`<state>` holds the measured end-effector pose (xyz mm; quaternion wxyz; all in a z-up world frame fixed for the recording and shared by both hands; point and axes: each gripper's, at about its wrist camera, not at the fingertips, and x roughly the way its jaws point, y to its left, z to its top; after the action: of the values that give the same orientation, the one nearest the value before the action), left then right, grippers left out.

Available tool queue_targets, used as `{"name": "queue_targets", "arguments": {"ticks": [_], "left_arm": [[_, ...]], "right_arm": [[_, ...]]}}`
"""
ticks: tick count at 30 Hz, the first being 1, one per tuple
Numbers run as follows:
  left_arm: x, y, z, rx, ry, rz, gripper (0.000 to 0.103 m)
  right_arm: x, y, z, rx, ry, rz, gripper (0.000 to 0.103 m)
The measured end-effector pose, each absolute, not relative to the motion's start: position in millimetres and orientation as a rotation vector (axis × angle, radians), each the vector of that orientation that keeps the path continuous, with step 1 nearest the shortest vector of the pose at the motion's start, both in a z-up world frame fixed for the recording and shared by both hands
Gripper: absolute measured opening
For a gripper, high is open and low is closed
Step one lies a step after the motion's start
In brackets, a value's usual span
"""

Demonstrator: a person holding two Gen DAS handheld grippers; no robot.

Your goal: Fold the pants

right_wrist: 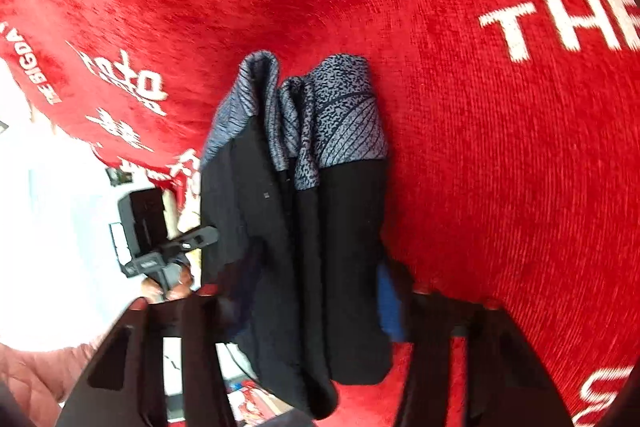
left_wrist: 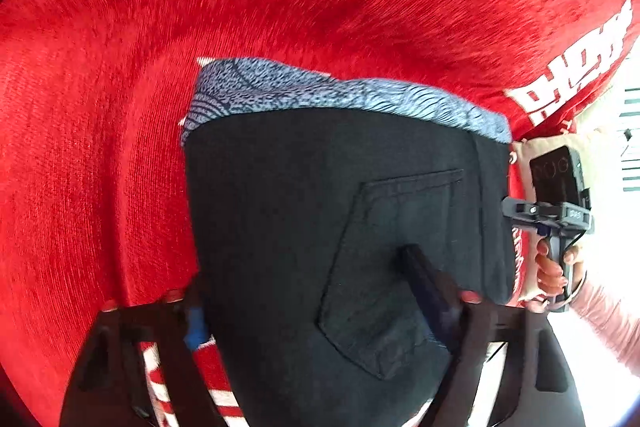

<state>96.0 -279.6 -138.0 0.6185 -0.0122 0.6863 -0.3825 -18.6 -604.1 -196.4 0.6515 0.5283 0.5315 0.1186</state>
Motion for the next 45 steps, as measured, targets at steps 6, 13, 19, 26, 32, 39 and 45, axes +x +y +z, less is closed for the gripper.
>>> {"name": "queue_targets", "arguments": {"ticks": [6, 13, 19, 26, 32, 39, 45], "left_arm": [[90.2, -264.9, -112.4, -0.102, 1.553, -0.836, 0.051], [49.9, -256.9, -60.0, -0.057, 1.495, -0.815, 0.051], [10.3, -230.2, -37.6, -0.043, 1.481, -0.818, 0.051], [-26.8, -211.3, -82.2, 0.046, 1.495, -0.780, 0.058], [-34.9, -190.2, -103.5, 0.119, 1.379, -0.627, 0.103], [-41.3, -189.1, -90.7, 0.225, 1.337, -0.569, 0.103], [-68.8, -179.6, -61.4, 0.368, 1.309, -0.471, 0.103]], "right_arm": [[-30.8, -599.7, -168.7, 1.255, 1.127, 0.285, 0.037], [-58.8, -584.2, -128.5, 1.247, 1.120, 0.385, 0.036], [-99.1, -555.5, -111.5, 1.257, 1.122, 0.387, 0.036], [-150.9, -523.8, -134.1, 1.224, 1.163, 0.250, 0.038], [-159.5, -500.0, -148.1, 0.917, 1.220, 0.032, 0.070], [-158.7, -490.1, -126.4, 0.777, 1.258, -0.139, 0.075], [-169.1, -473.3, -93.6, 0.686, 1.320, -0.287, 0.077]]}}
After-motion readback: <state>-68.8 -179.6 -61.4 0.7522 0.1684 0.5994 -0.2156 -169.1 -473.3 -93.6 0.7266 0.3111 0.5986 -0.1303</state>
